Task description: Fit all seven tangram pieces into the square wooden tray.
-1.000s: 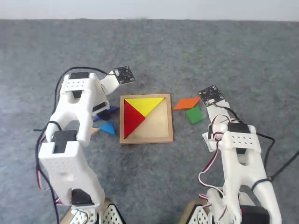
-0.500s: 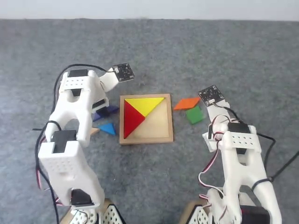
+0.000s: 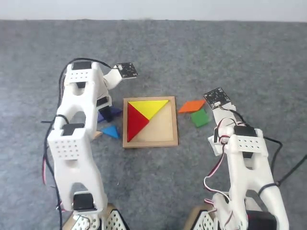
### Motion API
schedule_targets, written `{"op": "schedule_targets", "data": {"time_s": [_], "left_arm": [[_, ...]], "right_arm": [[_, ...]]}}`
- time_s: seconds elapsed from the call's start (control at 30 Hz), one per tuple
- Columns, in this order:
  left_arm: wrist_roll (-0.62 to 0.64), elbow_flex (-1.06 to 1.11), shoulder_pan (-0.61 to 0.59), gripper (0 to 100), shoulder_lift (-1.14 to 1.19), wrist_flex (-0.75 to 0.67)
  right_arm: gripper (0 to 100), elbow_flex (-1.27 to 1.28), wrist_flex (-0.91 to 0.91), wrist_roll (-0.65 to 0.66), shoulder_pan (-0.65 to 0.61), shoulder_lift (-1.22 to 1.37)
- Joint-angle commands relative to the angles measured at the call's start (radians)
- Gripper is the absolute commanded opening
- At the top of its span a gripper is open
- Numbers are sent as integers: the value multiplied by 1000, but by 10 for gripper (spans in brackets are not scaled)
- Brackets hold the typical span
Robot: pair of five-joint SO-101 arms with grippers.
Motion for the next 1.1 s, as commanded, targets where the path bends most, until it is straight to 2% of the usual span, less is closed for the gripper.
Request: {"op": "schedule_targets", "data": {"time_s": [0.0, 0.3, 0.37, 0.67, 0.93, 1.07], "left_arm": [[-9, -102, -9, 262, 23, 41], [-21, -108, -15, 261, 25, 43], [-66, -113, -17, 260, 25, 69], [-77, -145, -14, 227, 34, 143], [-71, -143, -11, 192, 32, 144], [-8, -150, -8, 239, 32, 126]], "right_arm": [[8, -8, -13, -2, 10, 2], [8, -8, -13, -2, 12, 1], [8, -8, -13, -2, 12, 1], [8, -8, -24, -2, 33, -4], [8, -8, -25, -2, 33, 2], [8, -8, -25, -2, 33, 2]]}}
